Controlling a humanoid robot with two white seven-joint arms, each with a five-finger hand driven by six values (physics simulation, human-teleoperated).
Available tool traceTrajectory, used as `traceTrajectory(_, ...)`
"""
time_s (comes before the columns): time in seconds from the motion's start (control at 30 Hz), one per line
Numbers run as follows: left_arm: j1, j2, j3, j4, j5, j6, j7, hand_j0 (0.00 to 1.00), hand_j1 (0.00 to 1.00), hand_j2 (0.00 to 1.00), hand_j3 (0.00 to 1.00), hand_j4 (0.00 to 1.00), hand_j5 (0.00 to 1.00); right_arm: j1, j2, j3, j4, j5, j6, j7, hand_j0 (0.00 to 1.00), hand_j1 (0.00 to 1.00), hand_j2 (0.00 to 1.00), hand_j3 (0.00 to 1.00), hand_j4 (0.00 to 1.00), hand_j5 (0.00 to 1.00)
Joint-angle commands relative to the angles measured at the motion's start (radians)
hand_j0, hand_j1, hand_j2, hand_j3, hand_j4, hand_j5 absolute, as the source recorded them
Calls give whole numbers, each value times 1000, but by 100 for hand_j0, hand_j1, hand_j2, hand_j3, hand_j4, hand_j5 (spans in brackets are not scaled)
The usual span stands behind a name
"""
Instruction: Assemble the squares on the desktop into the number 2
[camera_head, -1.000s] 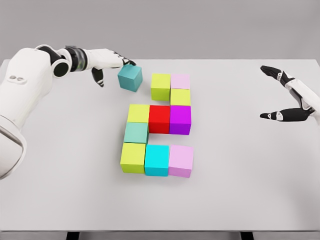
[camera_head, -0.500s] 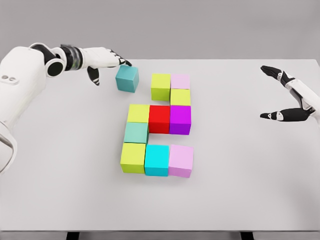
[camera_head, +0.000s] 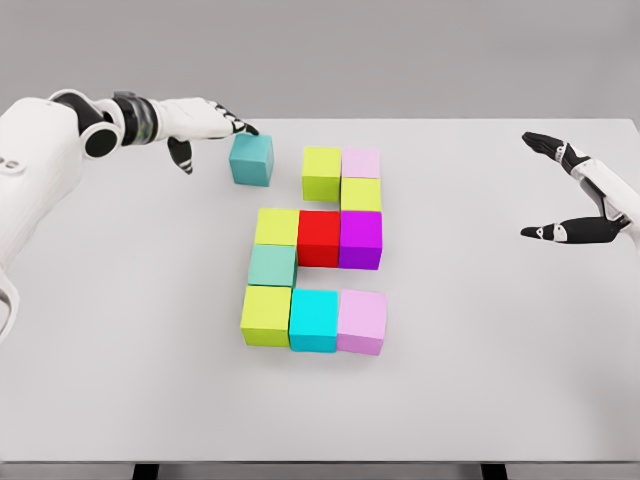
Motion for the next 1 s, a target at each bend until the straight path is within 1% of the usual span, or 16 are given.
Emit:
traceTrajectory(0.0, 0, 11, 3, -21, 5, 2, 0, 100, 100, 100, 100, 100, 100, 0, -1, 0, 1, -8, 2, 0, 100, 100, 100, 100, 100, 100)
traceTrajectory(0.13, 3, 18, 3, -22, 5, 2, 0, 100, 100, 100, 100, 100, 100, 0, -1, 0, 1, -8, 2, 0, 100, 100, 100, 100, 100, 100)
traceTrajectory(0.23, 11, 32, 3, -44, 6, 2, 0, 100, 100, 100, 100, 100, 100, 0, -1, 0, 1, -8, 2, 0, 100, 100, 100, 100, 100, 100)
traceTrajectory(0.53, 14, 34, 3, -53, 6, 2, 2, 100, 100, 100, 100, 100, 100, 0, -1, 0, 1, -8, 2, 0, 100, 100, 100, 100, 100, 100)
traceTrajectory(0.57, 14, 38, 3, -73, 6, 2, 2, 100, 100, 100, 100, 100, 100, -2, -1, 0, 1, -8, 2, 0, 100, 100, 100, 100, 100, 100)
traceTrajectory(0.63, 17, 51, 3, -87, 8, 2, 2, 100, 100, 100, 100, 100, 100, 0, -1, 0, 2, -8, 2, 0, 100, 100, 100, 100, 100, 100)
traceTrajectory(0.97, 23, 63, 3, -99, 8, 2, 2, 100, 100, 100, 100, 100, 100, 0, -1, 0, 2, -8, 2, 0, 100, 100, 100, 100, 100, 100)
